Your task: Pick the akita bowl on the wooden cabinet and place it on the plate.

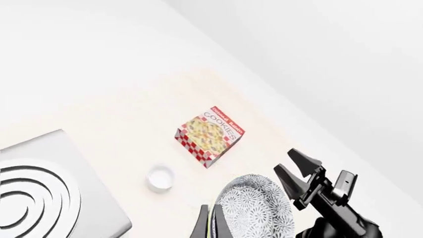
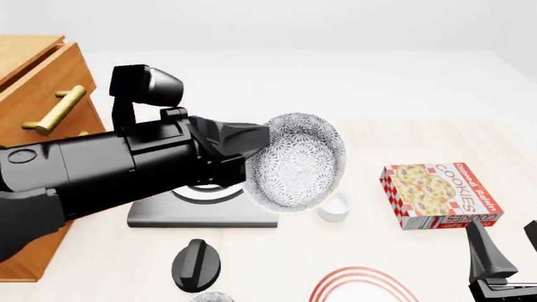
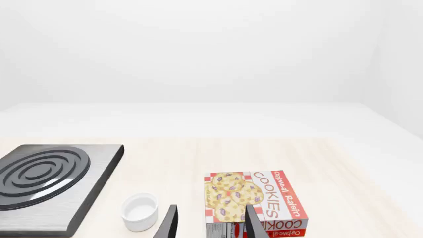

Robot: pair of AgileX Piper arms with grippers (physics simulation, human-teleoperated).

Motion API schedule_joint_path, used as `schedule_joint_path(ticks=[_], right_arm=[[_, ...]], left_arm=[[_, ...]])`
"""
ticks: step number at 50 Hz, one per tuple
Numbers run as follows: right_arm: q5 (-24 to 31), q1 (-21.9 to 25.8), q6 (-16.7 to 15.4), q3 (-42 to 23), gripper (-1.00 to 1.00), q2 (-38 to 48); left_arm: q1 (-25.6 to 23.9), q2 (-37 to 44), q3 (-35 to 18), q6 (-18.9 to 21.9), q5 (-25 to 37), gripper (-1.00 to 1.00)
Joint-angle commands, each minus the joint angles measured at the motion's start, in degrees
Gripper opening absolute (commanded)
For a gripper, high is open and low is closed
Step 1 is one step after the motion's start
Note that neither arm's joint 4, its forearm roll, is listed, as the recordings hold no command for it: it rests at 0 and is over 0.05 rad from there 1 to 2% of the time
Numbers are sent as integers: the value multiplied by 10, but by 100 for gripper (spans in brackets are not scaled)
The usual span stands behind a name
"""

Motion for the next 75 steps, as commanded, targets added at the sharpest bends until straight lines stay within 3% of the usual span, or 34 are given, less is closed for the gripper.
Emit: schedule_joint_path(ticks=[1, 23, 52, 75], right_arm=[[0, 0, 0, 0, 100, 0], [0, 0, 0, 0, 100, 0], [0, 0, 0, 0, 100, 0], [0, 0, 0, 0, 100, 0]], left_arm=[[-26, 24, 2, -11, -13, -100], [-43, 42, 9, -31, -17, -100], [-65, 90, 36, -116, -35, -100], [-76, 115, 58, -153, -68, -100]])
